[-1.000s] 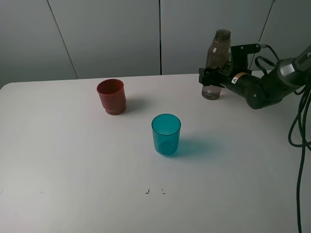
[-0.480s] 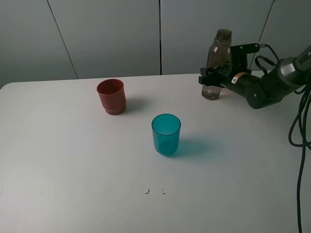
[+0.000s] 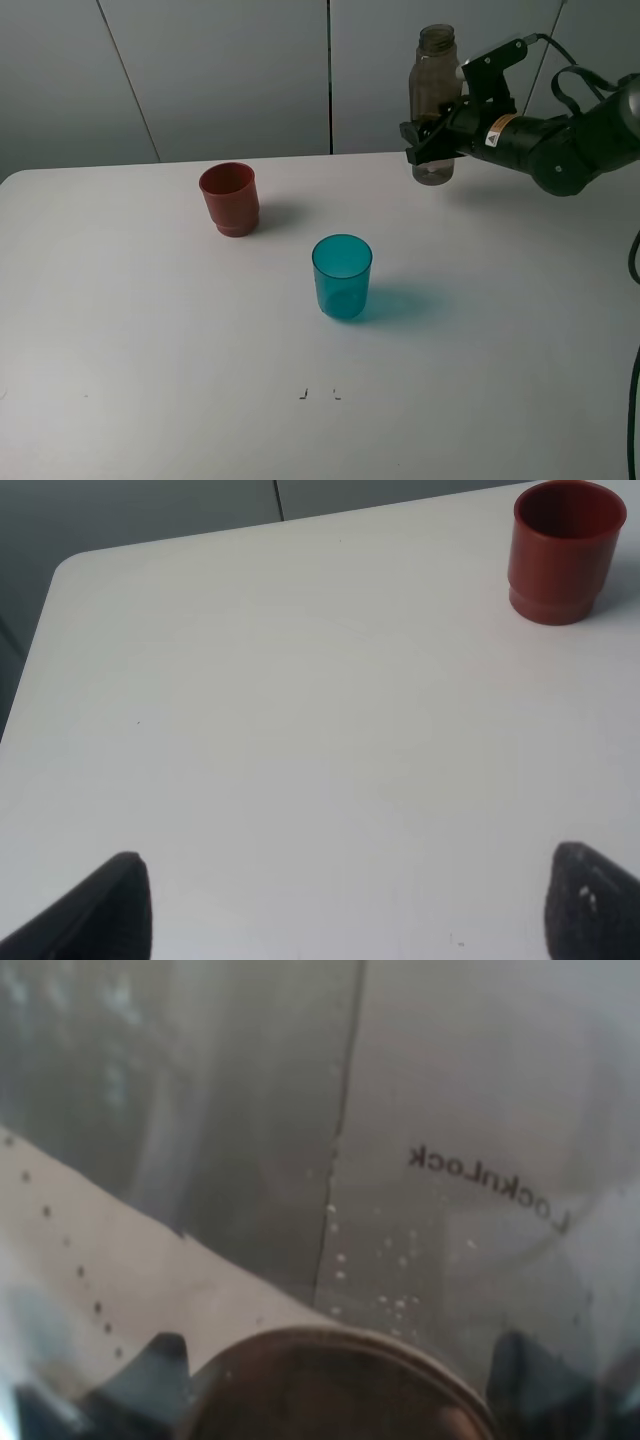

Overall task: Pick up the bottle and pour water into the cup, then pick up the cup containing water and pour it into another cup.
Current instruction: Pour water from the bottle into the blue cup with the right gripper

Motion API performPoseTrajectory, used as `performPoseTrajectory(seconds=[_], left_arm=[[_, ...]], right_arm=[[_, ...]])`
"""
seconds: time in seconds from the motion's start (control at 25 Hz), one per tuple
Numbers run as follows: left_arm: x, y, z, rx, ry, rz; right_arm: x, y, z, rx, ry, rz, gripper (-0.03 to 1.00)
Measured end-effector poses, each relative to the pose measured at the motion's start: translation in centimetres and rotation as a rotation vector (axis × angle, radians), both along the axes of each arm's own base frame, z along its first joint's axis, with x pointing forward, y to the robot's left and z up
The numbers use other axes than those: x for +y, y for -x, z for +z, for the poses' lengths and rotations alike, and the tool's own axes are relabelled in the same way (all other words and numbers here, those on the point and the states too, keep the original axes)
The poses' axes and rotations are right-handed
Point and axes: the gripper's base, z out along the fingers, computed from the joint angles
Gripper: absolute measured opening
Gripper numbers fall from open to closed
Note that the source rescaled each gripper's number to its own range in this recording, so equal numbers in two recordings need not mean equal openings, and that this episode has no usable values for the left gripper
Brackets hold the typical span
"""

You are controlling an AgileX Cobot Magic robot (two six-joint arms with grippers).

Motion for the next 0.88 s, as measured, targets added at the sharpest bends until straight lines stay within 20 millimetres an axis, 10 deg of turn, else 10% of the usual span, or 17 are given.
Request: performPoseTrajectory(seconds=[0.88], left_arm=[[0.0, 0.0, 0.0, 0.000, 0.000, 0.000]], right_arm=[[1.2, 8.0, -1.5, -0.276, 0.339, 0.277, 0.00]])
